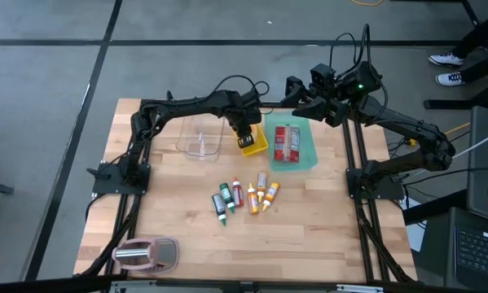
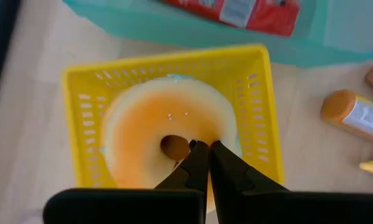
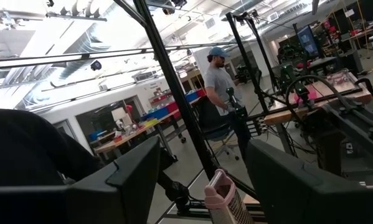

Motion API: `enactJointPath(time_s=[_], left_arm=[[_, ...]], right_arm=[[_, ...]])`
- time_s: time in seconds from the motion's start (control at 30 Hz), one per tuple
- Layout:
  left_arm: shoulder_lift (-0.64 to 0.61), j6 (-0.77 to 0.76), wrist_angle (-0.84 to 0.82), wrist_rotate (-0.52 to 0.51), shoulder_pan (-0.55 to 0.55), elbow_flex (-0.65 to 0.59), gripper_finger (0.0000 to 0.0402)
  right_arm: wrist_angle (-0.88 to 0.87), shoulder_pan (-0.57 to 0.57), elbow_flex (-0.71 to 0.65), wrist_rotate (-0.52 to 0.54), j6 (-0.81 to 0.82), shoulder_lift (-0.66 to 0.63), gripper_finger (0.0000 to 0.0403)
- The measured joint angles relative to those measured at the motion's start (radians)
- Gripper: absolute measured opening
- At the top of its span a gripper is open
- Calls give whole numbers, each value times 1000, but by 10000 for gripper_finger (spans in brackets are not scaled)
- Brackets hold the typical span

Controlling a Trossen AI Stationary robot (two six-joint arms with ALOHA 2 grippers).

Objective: Pick & Place Food Item
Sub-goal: Put the yellow donut into the yellow bin

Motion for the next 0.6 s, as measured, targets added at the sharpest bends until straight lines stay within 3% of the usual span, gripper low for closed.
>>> enactJointPath(time_s=[0.2, 0.6], left_arm=[[0, 17, -11, -33, 4, 62, 2], [32, 47, -54, -10, 23, 60, 2]], right_arm=[[0, -4, 0, -3, 0, 0, 237], [-1, -14, 0, -8, -3, 0, 237]])
